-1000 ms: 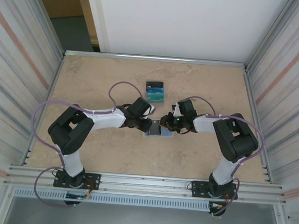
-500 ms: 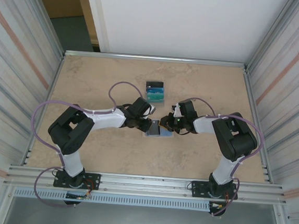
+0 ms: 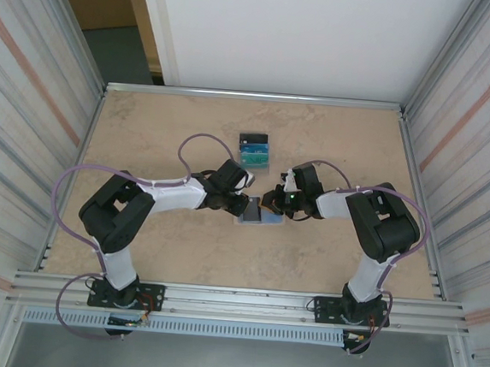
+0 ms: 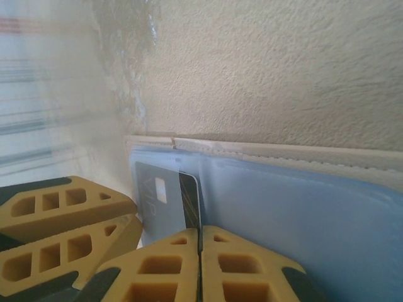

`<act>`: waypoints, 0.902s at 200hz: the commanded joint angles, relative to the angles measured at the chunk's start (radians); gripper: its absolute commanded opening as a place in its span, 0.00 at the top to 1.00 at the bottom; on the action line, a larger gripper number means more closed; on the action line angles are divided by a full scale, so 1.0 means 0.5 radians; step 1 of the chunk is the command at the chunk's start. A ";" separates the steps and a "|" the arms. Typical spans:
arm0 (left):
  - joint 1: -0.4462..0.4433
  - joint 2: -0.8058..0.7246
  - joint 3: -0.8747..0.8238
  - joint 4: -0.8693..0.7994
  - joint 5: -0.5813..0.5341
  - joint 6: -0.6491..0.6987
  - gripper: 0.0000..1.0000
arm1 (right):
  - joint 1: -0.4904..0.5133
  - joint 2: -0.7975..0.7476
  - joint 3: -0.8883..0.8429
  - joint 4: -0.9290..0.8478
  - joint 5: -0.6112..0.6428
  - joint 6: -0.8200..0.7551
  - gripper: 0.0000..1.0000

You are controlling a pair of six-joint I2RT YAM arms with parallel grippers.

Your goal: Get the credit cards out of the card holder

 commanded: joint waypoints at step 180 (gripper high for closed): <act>0.018 -0.024 0.039 -0.073 -0.066 0.072 0.92 | -0.137 -0.251 0.131 -0.687 0.292 -0.396 1.00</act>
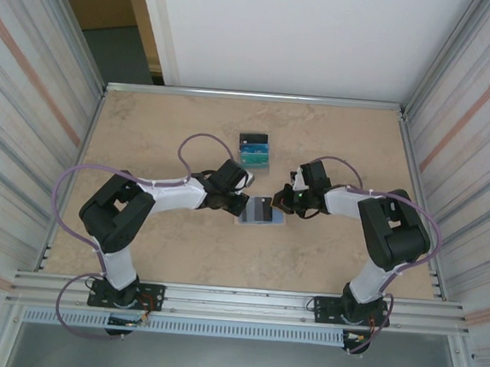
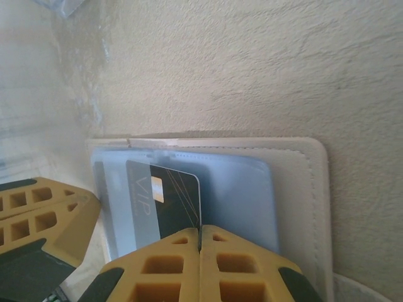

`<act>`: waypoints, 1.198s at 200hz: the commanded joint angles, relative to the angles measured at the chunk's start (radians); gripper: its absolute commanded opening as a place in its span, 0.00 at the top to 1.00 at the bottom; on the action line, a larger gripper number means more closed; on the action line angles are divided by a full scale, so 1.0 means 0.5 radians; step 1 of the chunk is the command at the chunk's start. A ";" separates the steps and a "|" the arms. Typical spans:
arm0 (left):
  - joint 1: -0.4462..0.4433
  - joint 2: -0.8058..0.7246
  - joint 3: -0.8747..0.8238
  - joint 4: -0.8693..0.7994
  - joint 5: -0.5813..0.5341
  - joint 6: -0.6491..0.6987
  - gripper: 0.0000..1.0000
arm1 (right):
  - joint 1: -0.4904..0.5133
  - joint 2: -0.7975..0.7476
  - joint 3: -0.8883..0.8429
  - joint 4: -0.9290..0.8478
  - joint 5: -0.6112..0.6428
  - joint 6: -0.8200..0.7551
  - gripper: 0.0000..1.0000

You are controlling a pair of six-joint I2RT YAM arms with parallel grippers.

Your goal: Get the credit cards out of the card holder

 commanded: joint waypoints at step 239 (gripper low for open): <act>-0.150 0.229 0.227 -0.093 0.140 0.147 0.92 | -0.061 -0.241 -0.007 -0.230 0.086 -0.090 1.00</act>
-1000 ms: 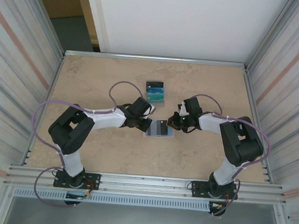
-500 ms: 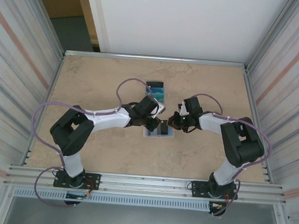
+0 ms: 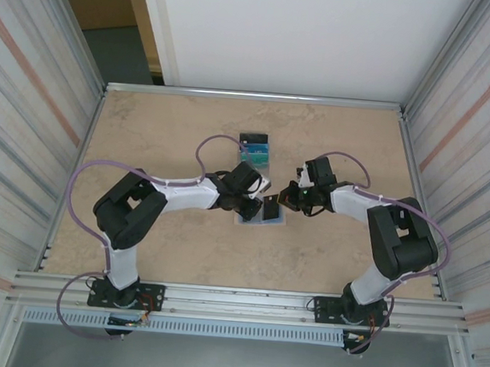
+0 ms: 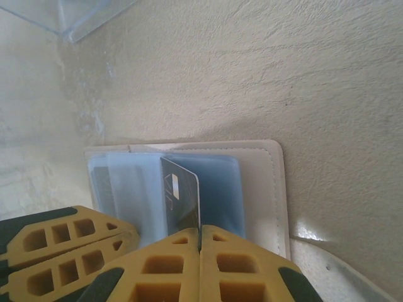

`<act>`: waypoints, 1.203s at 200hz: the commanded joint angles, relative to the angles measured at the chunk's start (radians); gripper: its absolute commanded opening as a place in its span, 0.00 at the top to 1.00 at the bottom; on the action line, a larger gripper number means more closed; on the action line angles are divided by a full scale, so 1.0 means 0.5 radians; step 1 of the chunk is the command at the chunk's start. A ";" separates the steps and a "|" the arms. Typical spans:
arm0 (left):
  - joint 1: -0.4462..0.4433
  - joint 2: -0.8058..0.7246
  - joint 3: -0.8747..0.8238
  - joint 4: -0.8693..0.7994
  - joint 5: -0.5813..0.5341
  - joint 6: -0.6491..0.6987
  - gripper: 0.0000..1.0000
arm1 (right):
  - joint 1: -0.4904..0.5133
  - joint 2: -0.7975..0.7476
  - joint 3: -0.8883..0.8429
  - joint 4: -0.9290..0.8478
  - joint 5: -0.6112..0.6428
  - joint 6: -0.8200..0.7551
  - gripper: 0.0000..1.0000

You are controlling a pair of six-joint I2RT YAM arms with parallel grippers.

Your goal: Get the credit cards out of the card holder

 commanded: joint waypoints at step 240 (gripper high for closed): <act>0.172 -0.526 -0.041 -0.111 -0.097 0.121 0.41 | 0.130 -0.554 0.041 -0.296 0.144 -0.486 1.00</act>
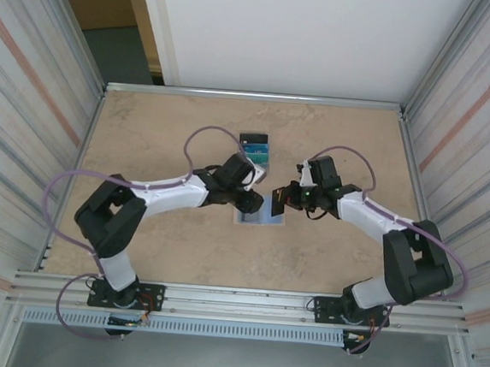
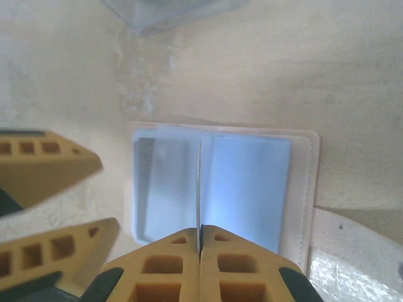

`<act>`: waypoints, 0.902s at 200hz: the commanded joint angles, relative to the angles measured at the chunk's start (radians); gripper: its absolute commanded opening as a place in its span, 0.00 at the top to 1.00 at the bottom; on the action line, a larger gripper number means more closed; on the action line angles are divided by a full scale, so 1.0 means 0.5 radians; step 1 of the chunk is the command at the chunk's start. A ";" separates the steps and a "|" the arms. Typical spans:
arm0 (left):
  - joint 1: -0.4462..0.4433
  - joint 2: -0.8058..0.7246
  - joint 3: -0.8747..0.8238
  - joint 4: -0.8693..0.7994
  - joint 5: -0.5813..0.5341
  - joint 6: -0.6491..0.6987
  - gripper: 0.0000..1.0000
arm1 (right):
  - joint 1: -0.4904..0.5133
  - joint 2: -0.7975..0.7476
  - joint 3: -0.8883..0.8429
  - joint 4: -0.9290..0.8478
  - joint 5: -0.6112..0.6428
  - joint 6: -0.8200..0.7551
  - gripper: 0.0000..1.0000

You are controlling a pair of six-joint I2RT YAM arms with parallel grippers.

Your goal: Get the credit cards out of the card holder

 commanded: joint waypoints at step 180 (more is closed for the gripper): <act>0.274 -0.409 0.126 -0.251 1.316 1.267 0.56 | 0.296 -0.427 0.389 -0.508 -0.390 -1.189 1.00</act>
